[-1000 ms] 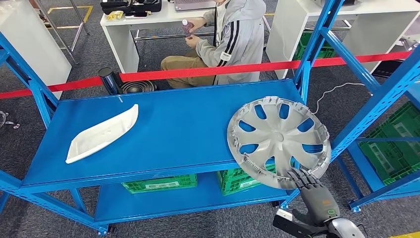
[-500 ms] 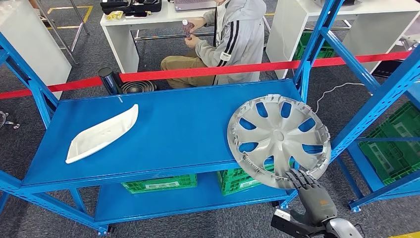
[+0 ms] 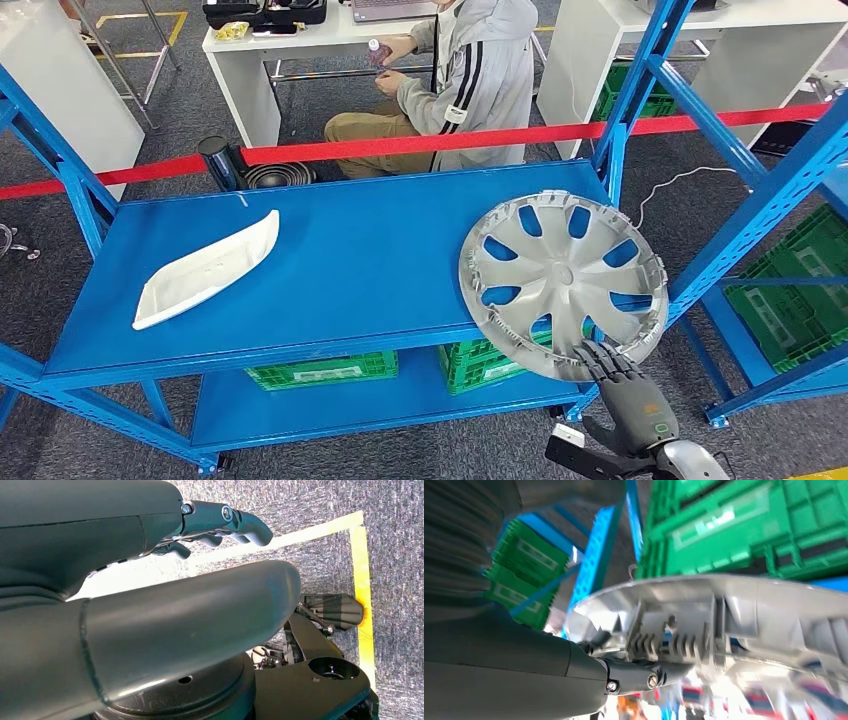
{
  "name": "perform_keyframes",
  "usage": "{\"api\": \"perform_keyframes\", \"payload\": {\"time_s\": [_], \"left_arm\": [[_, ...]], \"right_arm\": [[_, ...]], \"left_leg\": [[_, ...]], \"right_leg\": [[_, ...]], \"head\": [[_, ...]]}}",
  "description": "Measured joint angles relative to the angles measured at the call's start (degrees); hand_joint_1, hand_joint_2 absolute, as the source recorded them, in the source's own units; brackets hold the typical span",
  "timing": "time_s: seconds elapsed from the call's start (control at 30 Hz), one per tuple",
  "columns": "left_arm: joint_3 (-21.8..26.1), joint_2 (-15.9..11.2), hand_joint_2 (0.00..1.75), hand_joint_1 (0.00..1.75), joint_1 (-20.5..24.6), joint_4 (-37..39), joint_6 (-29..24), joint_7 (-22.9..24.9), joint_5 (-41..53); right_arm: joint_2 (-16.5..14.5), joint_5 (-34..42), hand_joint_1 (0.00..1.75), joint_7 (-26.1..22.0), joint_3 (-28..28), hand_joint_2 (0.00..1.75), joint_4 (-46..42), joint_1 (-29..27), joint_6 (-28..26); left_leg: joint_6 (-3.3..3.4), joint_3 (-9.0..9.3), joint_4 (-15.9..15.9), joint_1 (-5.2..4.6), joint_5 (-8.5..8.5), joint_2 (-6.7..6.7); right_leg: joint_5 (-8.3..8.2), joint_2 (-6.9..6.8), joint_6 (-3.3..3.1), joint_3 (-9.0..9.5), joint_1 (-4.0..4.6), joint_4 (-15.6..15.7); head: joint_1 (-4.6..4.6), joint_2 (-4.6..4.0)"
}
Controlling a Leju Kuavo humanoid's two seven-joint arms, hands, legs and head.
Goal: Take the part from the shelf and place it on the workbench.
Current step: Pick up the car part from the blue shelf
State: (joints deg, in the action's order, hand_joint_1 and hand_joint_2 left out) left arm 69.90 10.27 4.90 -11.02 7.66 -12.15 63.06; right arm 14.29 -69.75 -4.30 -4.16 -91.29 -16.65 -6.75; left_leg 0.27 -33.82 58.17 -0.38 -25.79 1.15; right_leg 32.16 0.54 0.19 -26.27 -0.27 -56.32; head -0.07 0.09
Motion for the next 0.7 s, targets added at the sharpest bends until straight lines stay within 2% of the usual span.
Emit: {"api": "perform_keyframes", "payload": {"time_s": [0.7], "left_arm": [[0.0,0.44,0.0,0.0,0.1,0.01,0.01,0.15,0.27]], "right_arm": [[-1.3,5.67,1.75,-1.56,-5.99,1.75,2.33,3.4,-1.81]], "left_leg": [[-0.03,0.08,0.0,0.04,0.02,-0.04]], "right_leg": [[0.0,0.03,0.0,0.06,0.03,0.0]], "head": [[0.0,0.0]]}}
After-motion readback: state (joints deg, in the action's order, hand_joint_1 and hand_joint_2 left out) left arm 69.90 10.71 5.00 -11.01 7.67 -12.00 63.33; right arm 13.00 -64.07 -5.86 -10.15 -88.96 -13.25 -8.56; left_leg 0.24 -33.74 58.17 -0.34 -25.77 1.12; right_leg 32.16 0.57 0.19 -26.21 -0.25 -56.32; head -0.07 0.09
